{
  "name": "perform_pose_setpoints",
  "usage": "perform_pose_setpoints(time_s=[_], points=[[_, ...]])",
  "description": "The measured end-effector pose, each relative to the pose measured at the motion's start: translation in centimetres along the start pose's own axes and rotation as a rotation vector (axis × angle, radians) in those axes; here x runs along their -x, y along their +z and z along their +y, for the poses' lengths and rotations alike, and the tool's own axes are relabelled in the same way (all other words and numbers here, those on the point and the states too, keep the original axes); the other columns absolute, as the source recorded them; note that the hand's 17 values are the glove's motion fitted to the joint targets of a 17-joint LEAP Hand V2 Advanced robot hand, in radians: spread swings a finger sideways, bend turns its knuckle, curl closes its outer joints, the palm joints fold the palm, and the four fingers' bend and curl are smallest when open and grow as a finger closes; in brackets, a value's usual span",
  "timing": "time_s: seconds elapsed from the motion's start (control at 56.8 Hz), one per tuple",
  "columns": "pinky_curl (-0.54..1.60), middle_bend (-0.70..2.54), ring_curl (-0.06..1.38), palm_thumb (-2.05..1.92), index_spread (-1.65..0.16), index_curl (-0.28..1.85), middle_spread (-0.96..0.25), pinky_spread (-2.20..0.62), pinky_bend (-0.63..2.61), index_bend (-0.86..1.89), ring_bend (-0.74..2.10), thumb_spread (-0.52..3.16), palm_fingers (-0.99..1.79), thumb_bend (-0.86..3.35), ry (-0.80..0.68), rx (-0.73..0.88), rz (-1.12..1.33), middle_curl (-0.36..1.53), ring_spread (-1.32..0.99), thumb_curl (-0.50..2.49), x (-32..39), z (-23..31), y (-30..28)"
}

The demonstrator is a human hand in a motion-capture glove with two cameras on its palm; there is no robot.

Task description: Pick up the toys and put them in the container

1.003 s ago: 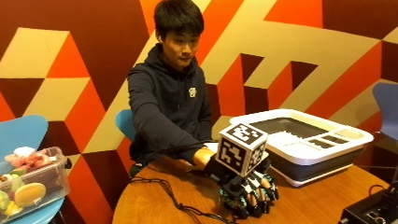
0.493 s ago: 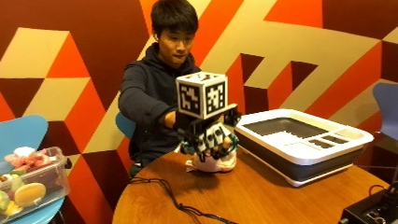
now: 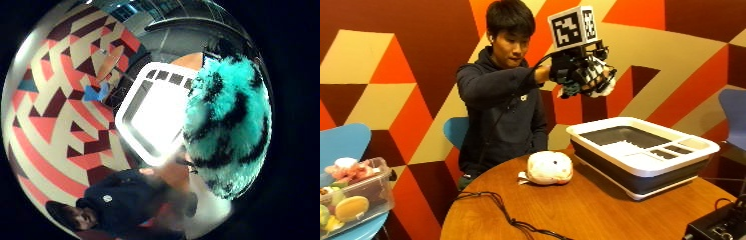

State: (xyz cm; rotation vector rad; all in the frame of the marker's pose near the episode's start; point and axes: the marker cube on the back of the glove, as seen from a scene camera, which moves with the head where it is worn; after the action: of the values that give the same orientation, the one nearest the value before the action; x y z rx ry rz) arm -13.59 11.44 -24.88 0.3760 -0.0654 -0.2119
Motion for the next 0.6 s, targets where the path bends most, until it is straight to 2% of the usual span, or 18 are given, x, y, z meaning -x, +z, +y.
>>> perform_pose_setpoints(time_s=[0.088,0.334,0.422,0.528,0.598], points=[[0.60,1.39,0.58,0.59,-0.17,0.18,-0.18,-0.42,1.19,0.71,1.53,0.42,1.10,0.26,-0.023,0.003,-0.041,0.61,-0.33,0.64,2.9,-1.0,1.4],[0.60,1.36,0.58,0.58,-0.18,0.20,-0.17,-0.42,1.17,0.70,1.50,0.47,1.06,0.21,-0.136,0.009,0.059,0.63,-0.32,0.73,9.6,-3.0,6.4],[0.59,1.34,0.57,0.58,-0.19,0.21,-0.17,-0.41,1.15,0.68,1.48,0.49,1.06,0.19,-0.261,-0.004,0.088,0.64,-0.32,0.76,10.0,-3.5,7.7],[0.57,1.31,0.56,0.58,-0.20,0.22,-0.17,-0.41,1.12,0.67,1.45,0.51,1.05,0.16,-0.083,-0.007,0.018,0.64,-0.33,0.79,11.4,-5.0,9.5],[0.56,1.29,0.56,0.57,-0.20,0.21,-0.17,-0.40,1.10,0.59,1.42,0.55,1.00,0.13,-0.010,0.072,-0.021,0.63,-0.33,0.80,11.3,-5.7,10.8]])
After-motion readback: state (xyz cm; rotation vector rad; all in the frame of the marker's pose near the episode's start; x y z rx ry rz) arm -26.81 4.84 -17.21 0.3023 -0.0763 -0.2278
